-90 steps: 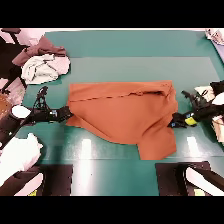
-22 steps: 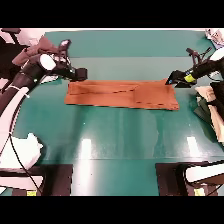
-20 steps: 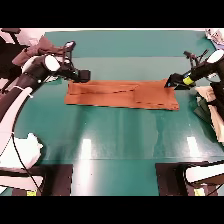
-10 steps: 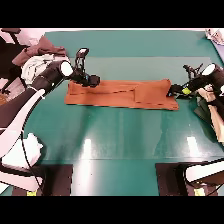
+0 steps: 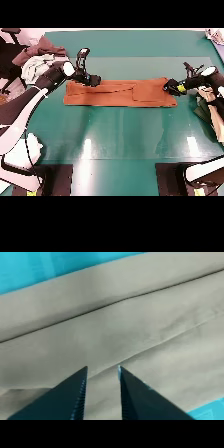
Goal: Fold the shirts.
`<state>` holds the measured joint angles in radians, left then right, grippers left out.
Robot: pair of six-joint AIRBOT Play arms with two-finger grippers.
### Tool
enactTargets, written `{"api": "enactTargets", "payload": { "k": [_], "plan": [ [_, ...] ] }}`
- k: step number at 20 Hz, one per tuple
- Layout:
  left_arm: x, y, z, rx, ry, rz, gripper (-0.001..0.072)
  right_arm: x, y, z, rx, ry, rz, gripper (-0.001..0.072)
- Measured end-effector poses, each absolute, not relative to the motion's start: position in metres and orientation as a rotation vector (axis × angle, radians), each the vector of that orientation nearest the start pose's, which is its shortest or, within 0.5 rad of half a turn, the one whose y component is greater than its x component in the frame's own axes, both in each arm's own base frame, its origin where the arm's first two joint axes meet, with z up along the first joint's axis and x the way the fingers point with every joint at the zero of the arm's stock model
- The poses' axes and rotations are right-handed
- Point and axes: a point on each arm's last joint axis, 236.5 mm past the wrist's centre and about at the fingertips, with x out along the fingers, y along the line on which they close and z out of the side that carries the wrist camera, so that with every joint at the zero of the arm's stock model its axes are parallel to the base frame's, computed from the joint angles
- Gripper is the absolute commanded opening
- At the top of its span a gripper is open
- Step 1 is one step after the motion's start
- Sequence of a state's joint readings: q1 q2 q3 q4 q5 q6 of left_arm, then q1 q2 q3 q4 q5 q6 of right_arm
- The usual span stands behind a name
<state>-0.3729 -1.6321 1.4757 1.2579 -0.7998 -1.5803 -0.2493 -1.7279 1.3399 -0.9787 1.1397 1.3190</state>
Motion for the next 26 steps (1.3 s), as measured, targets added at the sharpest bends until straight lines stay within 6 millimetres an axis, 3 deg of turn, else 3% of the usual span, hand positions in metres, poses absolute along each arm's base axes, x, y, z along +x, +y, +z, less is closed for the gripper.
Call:
{"api": "enactTargets", "payload": {
  "k": [2,4,5,9,13,17,26],
  "plan": [
    [0.485,-0.246,0.012,-0.135,1.001,-0.439,0.0261,0.440,0.008,-0.081,0.587,1.378,0.246,0.0556],
    [0.484,-0.244,0.011,-0.127,1.006,-0.437,0.0261,0.427,-0.001,-0.078,0.614,1.415,0.262,0.0695],
    [0.484,-0.244,0.010,-0.124,1.010,-0.437,0.0260,0.422,-0.009,-0.075,0.627,1.423,0.263,0.0705],
    [0.482,-0.243,0.008,-0.115,1.022,-0.436,0.0260,0.415,-0.034,-0.060,0.705,1.378,0.287,0.0711],
    [0.481,-0.242,0.007,-0.113,1.026,-0.436,0.0260,0.424,-0.031,-0.044,0.866,1.287,0.410,0.0715],
    [0.479,-0.242,0.006,-0.111,1.035,-0.437,0.0260,0.431,-0.028,-0.046,0.979,1.232,0.498,0.0720],
    [0.478,-0.242,0.006,-0.109,1.040,-0.437,0.0260,0.435,-0.025,-0.051,0.975,1.177,0.577,0.0720]
  ]
}}
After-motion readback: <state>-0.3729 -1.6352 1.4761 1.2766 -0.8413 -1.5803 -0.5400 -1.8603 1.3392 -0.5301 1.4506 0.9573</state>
